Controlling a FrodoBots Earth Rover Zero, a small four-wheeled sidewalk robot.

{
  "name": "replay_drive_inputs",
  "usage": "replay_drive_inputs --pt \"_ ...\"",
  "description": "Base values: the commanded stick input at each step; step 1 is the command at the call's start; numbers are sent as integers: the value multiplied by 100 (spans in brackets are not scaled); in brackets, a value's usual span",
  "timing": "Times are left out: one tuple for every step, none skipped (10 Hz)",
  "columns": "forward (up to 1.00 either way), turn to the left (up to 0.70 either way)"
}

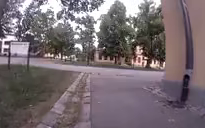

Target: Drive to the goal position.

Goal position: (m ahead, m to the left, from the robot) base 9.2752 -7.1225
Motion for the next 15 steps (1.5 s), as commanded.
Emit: replay_drive_inputs --pt "45 -27" --pt "45 -27" --pt "45 -19" --pt "45 0" --pt "45 0" --pt "45 0" --pt "45 0" --pt "45 0" --pt "45 0" --pt "45 0" --pt "45 0" --pt "45 0" --pt "45 0" --pt "45 0" --pt "45 0"
